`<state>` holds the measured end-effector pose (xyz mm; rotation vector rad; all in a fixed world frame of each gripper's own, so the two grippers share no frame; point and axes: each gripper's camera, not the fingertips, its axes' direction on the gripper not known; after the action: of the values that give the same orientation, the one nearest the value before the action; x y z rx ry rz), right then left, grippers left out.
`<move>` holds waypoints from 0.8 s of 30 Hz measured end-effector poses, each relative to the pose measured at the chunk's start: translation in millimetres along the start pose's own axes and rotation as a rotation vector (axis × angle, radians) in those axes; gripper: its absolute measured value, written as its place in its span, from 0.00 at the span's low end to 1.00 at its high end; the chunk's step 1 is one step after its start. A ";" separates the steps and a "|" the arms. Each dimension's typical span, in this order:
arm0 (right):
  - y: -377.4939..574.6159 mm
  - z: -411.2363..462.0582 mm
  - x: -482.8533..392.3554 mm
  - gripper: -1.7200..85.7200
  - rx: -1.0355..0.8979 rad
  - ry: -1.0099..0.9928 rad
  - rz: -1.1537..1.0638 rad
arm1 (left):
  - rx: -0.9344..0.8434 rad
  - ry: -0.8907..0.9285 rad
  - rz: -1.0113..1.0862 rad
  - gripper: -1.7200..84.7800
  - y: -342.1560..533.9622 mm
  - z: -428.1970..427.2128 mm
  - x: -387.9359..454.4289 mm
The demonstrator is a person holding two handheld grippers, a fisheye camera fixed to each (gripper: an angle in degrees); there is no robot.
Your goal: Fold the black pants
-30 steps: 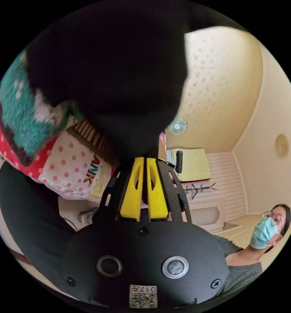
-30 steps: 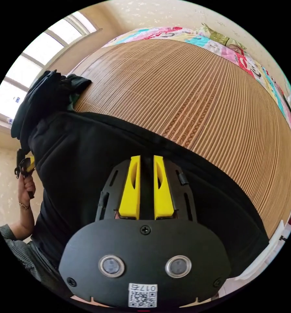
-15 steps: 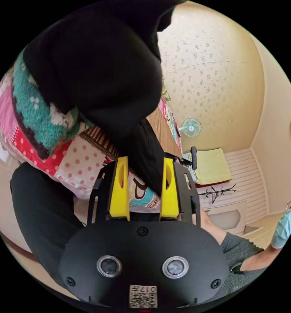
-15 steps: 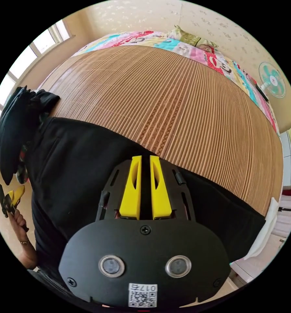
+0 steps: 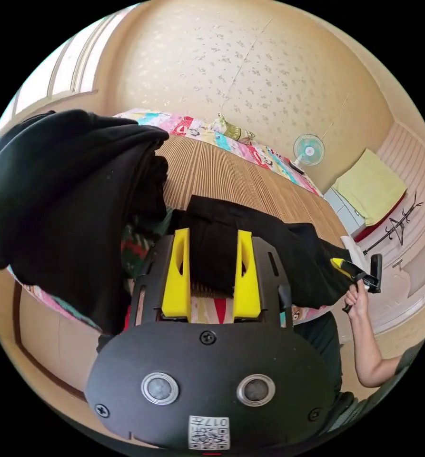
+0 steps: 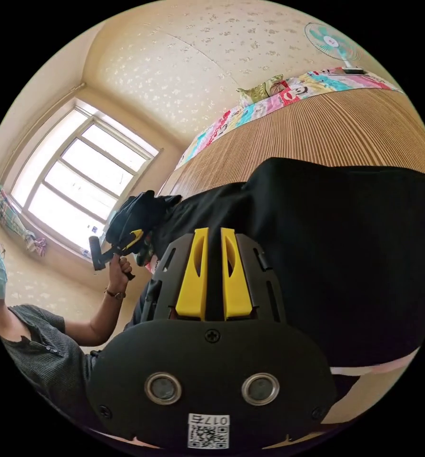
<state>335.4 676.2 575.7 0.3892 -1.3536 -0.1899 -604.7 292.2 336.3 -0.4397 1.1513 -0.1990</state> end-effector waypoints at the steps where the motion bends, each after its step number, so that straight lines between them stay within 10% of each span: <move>1: 13.9 -12.3 9.5 0.05 0.010 0.013 0.029 | -0.043 -0.019 -0.004 0.18 -12.5 16.4 -0.6; 5: 51.3 -47.3 34.0 0.05 0.066 0.057 0.114 | -0.375 -0.078 -0.057 0.16 -29.1 97.6 -11.7; 24: 41.2 -80.4 53.7 0.12 0.075 0.373 0.154 | -0.156 -0.097 -0.046 0.06 51.7 29.4 15.4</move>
<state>421.4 708.2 627.0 0.3612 -1.0184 0.0609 -575.4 339.8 310.8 -0.6076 1.0657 -0.1270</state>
